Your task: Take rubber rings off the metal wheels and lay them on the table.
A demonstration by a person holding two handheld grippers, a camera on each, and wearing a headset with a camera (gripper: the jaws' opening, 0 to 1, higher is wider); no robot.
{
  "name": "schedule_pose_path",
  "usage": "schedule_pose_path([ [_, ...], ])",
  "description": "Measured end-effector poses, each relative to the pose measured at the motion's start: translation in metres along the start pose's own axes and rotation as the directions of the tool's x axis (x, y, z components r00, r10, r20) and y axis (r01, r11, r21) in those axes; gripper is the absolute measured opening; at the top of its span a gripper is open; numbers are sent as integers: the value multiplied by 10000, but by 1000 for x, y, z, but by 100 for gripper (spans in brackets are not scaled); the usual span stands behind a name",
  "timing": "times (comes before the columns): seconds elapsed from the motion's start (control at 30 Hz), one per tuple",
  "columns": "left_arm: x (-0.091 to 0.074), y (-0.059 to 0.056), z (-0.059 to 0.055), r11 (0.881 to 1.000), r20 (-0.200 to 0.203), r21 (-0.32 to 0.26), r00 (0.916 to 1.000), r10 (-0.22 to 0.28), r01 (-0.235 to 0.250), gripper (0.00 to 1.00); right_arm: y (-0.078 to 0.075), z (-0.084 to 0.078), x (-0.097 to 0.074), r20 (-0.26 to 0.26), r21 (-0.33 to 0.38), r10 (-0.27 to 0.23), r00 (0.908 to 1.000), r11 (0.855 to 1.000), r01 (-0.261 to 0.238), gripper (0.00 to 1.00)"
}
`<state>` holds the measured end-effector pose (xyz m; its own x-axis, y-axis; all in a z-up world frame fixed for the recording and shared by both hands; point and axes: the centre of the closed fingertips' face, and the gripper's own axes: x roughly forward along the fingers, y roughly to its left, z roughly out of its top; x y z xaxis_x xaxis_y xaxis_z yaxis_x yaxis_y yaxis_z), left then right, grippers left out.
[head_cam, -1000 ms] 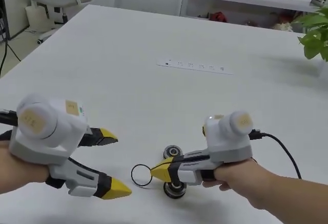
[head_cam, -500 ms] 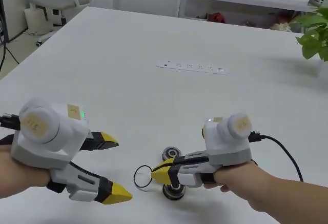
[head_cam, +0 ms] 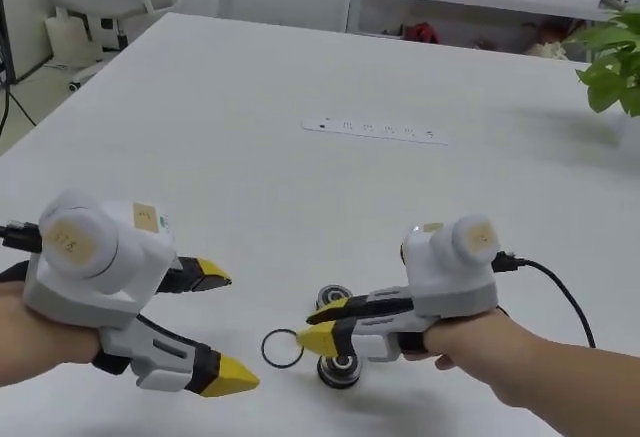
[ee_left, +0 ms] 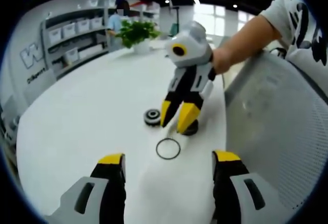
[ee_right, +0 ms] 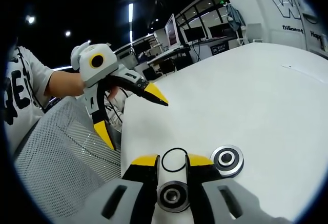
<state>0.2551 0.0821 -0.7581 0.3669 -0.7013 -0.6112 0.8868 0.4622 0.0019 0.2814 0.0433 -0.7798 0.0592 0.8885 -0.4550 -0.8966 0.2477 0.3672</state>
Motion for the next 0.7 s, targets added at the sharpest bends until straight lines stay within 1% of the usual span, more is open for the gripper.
schedule_pose_path([
  [0.43, 2, 2, 4, 10000, 22, 54, 10000, -28, 28, 69, 2, 12, -13, 392, -62, 66, 9992, 10000, -64, 22],
  [0.7, 4, 2, 8, 9999, 16, 118, 10000, -73, 72, 69, 3, 15, -22, 519, -171, 64, 9986, 9998, -56, 25],
])
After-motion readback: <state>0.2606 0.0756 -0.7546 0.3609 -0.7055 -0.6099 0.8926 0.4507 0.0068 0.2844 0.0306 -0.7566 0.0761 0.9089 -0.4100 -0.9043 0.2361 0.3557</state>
